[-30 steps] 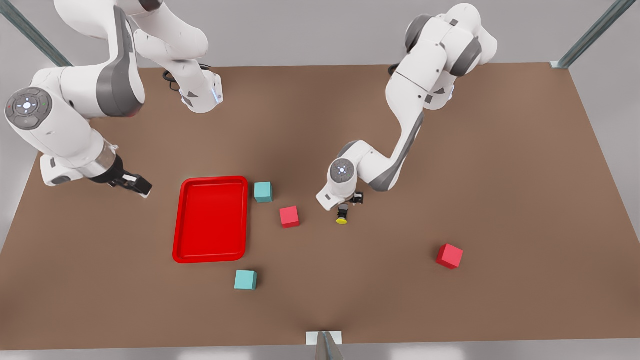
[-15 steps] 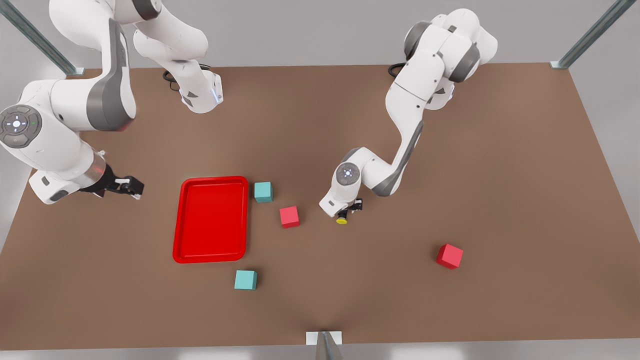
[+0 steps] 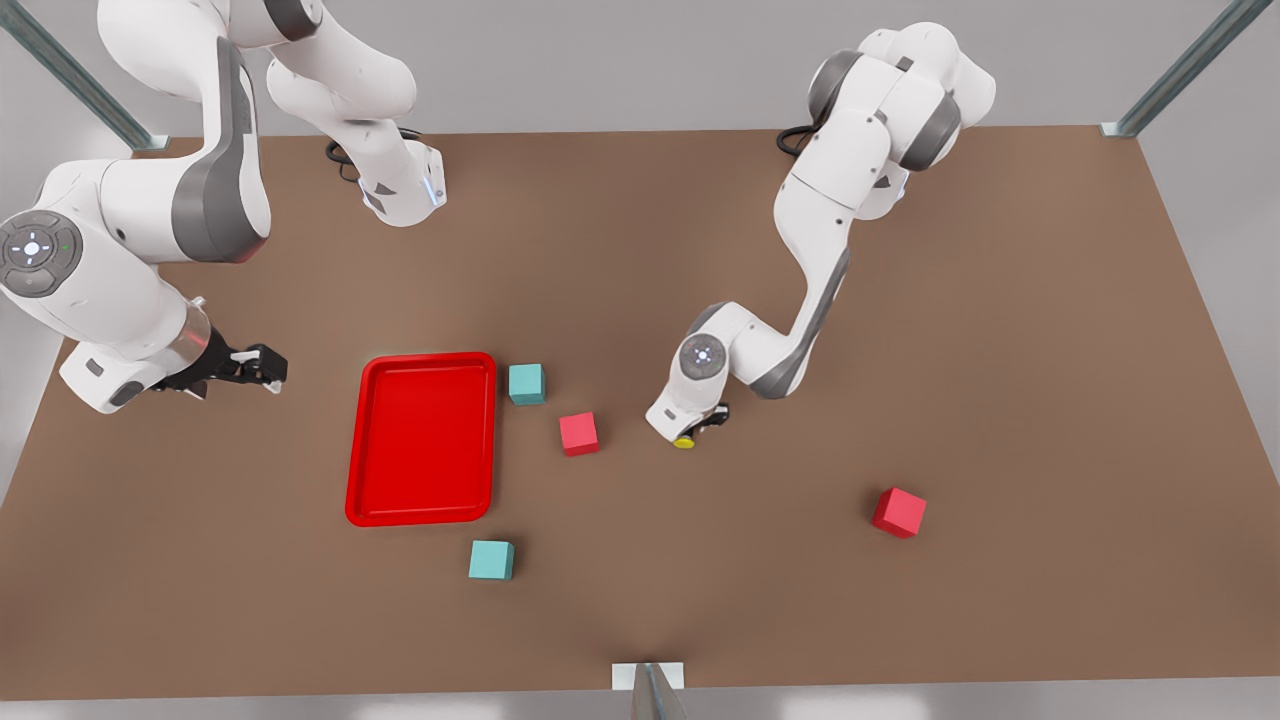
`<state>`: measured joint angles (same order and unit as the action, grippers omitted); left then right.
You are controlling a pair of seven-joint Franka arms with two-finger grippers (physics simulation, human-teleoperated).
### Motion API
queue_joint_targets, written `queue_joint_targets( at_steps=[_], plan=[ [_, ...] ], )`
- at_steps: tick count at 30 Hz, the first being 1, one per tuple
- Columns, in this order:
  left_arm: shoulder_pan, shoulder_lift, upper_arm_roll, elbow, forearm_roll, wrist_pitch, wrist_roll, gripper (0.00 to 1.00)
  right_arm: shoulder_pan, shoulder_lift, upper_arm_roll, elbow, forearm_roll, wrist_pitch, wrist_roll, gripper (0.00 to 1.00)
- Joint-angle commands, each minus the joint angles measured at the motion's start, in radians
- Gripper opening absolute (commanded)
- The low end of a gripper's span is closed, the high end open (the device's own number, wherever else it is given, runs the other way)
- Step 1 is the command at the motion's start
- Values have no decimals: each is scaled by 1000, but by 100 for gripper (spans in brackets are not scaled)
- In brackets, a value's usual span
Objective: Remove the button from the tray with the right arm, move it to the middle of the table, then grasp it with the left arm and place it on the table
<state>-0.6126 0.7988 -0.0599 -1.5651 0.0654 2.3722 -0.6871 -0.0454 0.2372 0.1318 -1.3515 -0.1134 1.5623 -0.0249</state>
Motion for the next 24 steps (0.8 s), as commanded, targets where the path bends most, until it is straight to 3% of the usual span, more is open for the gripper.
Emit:
queue_joint_targets(
  at_steps=[1, 6, 10, 24],
  plan=[
    [1, -1, -1, 0, 1, -4, 0, 68, -1, -2, 0, 0, 0, -1, -104, 100],
    [1, -1, -5, 4, 1, -5, -5, 67, -1, -1, 0, 2, 1, -1, -104, 100],
    [2, -1, -5, 5, -3, -7, -3, 55, -2, -1, 0, 2, 3, -1, -106, 100],
    [2, 0, -5, 28, -10, -54, -5, 48, -2, -2, 0, 2, -2, -1, -104, 100]
  ],
)
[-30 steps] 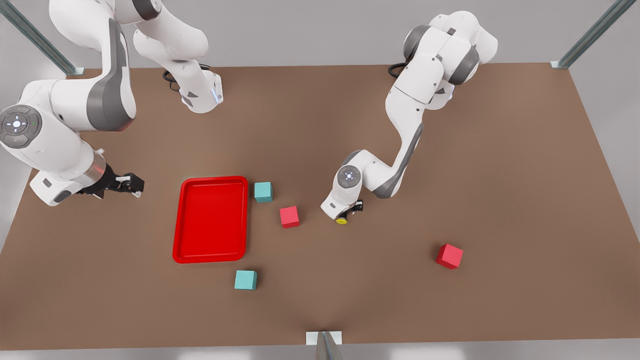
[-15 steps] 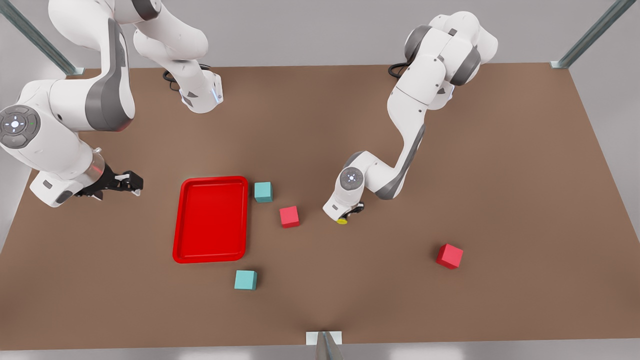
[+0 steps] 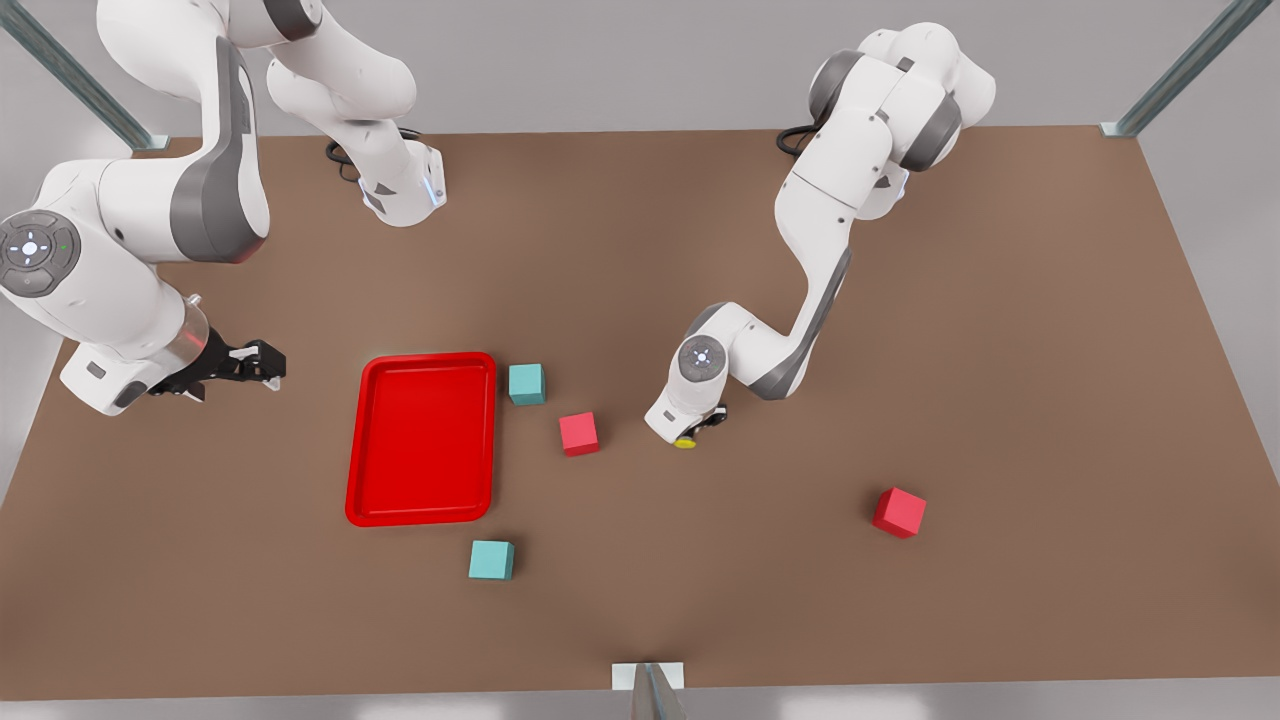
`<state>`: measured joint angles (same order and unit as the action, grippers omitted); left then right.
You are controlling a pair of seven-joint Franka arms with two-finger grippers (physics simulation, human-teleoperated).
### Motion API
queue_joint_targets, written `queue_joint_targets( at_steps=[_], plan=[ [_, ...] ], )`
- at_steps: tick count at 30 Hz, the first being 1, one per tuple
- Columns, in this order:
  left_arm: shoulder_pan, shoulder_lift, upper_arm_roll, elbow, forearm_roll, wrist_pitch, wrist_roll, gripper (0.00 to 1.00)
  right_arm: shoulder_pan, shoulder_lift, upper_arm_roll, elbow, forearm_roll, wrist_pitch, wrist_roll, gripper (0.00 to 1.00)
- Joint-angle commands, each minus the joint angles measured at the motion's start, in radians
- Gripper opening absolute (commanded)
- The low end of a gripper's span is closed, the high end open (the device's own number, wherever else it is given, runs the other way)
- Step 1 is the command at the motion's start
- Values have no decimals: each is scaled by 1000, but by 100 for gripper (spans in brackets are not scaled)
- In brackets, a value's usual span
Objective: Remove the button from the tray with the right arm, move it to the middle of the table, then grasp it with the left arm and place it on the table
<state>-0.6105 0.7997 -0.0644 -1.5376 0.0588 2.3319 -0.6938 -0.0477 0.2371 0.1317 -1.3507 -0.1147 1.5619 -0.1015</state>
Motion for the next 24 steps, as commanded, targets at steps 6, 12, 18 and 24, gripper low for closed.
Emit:
queue_joint_targets(
  at_steps=[6, 12, 18, 24],
  plan=[
    [-2, 13, 0, 1, -25, -13, -1, 48, 0, -2, 0, 1, 0, 0, -27, 100],
    [0, 21, 0, 2, -25, -13, 0, 47, 0, -1, 0, 1, 0, 0, -27, 100],
    [-5, 18, 1, 40, -27, -26, -1, 46, 0, -2, 0, 1, -2, 0, -27, 100],
    [-25, -5, 70, 103, 228, -57, -631, 46, 0, -1, 0, 1, -3, 0, -26, 100]
  ],
)
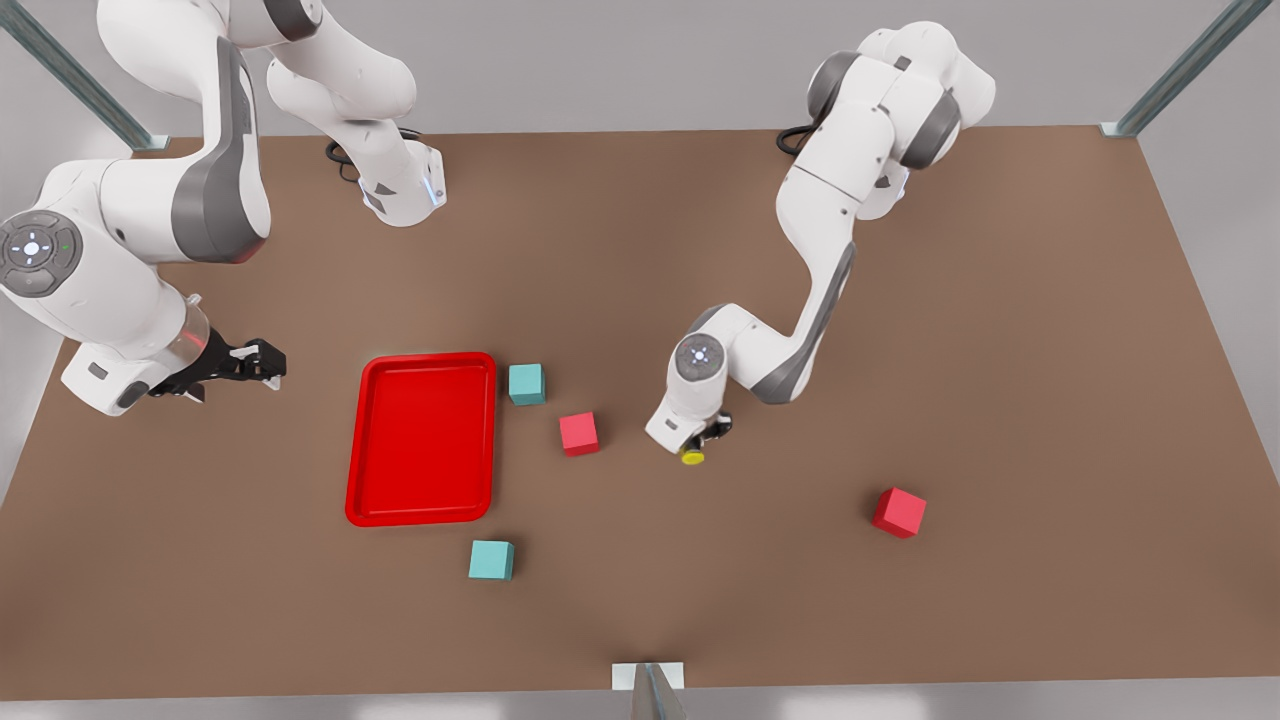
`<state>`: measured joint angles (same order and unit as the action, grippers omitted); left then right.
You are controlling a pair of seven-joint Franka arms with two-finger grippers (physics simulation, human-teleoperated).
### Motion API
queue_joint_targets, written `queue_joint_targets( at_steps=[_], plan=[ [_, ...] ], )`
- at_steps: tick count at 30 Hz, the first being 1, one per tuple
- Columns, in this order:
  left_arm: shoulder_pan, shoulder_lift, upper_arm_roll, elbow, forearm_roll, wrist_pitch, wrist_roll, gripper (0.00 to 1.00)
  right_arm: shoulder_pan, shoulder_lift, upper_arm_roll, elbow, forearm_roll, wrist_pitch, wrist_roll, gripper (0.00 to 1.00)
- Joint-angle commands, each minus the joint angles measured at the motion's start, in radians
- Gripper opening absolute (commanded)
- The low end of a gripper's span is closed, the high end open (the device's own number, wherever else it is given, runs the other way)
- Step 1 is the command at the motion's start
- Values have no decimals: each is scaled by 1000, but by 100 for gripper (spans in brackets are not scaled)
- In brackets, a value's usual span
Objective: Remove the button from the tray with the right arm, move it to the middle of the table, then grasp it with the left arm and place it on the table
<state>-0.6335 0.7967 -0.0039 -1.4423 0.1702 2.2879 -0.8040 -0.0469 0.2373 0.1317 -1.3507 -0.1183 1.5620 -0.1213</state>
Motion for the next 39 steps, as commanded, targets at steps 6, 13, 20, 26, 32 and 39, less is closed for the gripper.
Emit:
queue_joint_targets(
  at_steps=[6, 13, 20, 26, 32, 39],
  plan=[
    [-25, -4, 30, 7, 646, -266, -1678, 45, 2, -1, 0, 1, 0, 1, -3, 100],
    [-130, -7, 77, 3, 867, -355, -2480, 45, 13, 0, 2, -1, -1, 1, -1, 100],
    [-153, 39, 79, -113, 1121, -363, -2580, 45, 15, 0, 3, -1, 0, 1, -1, 100],
    [-147, 67, 84, -228, 1423, -363, -2577, 45, 9, 2, 2, 1, 2, -2, -5, 100],
    [-147, 69, 100, -309, 1641, -358, -2543, 45, 1, 2, 2, 1, 3, -2, -6, 100],
    [-147, 70, 108, -317, 1652, -357, -2511, 67, 1, 2, 2, 1, 5, -3, -6, 100]
  ],
)
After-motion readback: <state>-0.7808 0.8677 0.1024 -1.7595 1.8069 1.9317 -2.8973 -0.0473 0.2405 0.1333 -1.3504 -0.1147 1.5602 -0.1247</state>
